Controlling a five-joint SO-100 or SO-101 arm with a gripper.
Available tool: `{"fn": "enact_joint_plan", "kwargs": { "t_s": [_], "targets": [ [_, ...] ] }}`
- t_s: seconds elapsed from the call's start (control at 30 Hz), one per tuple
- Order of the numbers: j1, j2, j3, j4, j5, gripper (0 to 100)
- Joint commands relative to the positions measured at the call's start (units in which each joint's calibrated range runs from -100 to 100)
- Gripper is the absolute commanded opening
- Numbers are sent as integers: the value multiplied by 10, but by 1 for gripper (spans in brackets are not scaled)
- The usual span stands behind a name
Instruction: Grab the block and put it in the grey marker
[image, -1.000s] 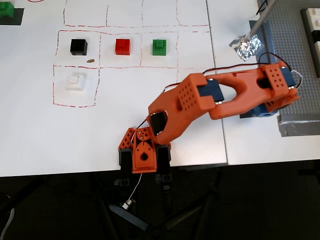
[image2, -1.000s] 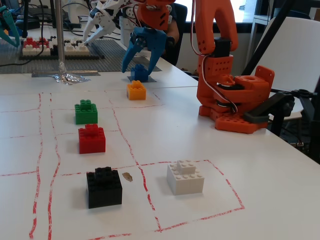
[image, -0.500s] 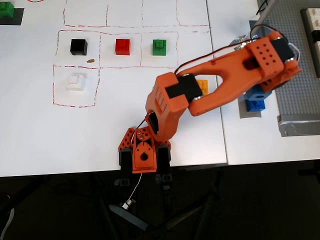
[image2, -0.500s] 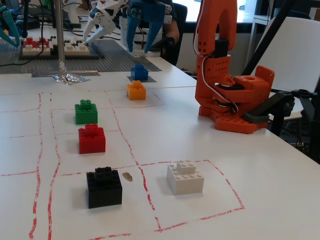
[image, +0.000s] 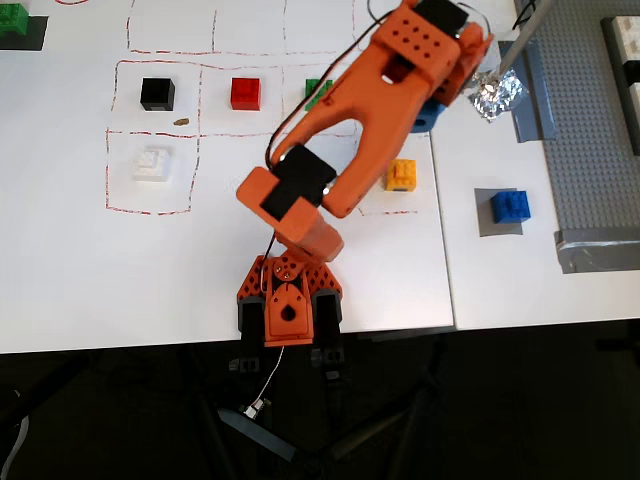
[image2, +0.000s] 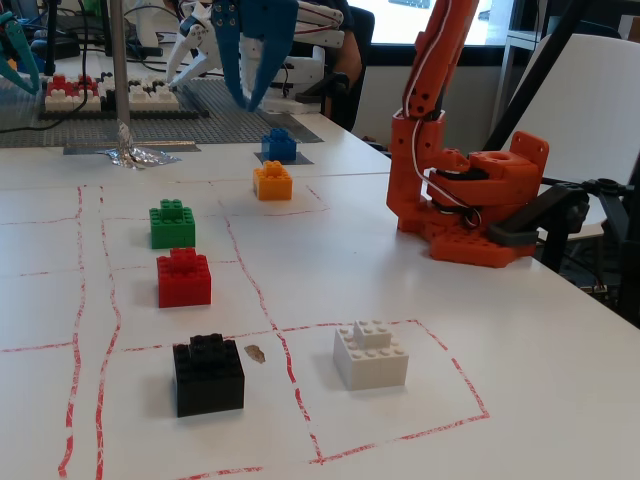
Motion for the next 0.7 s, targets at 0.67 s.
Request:
{"fn": "enact_joint_plan", "kwargs": {
  "t_s": [0.67],
  "targets": [
    [-390,-481,561,-380,-171,0]
  ]
}}
